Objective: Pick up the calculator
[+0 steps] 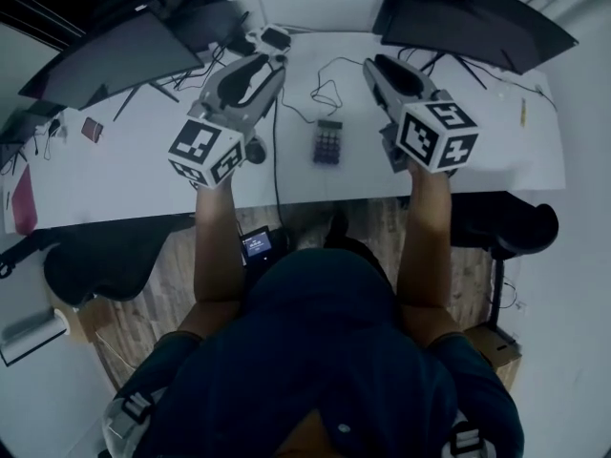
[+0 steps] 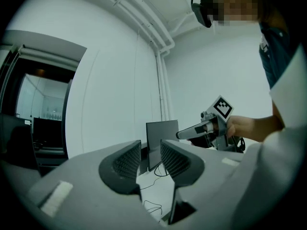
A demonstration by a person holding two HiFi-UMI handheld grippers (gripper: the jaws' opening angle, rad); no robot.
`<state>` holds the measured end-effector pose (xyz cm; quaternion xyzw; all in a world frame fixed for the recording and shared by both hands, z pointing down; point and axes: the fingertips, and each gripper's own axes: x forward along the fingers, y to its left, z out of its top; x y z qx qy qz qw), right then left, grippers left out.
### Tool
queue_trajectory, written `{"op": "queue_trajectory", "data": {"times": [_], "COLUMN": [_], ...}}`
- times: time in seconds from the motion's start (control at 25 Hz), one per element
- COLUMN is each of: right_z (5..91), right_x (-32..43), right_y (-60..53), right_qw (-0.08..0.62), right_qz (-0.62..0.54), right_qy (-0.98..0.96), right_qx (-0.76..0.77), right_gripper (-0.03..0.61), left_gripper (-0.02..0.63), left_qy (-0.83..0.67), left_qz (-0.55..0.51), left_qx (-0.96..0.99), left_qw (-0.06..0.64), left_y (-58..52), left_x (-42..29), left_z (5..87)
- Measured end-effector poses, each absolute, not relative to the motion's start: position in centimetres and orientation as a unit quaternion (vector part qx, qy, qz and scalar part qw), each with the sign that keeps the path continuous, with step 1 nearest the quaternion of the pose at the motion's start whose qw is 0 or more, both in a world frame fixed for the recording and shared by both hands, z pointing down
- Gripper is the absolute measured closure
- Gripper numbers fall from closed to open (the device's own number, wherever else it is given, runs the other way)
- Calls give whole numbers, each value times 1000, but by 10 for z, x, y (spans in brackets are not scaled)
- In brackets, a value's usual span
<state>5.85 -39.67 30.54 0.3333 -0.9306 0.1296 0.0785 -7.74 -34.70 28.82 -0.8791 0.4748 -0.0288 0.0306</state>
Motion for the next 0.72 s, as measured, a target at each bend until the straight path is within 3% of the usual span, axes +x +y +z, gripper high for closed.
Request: {"op": "queue_trajectory", "data": {"times": [0.72], "right_z": [441], "right_x": [59], "right_y": [-442], "right_qw": [146], "right_qz": [233], "right_qy": [-919], "right_qx": [283], "right_gripper": [479], "left_gripper": [486], "left_qy": [515], "left_qz": [-63], "left_qx": [-851], "left_qw": [-85], "left_y": [-385], "left_x": [-73], "left_z": [411]}}
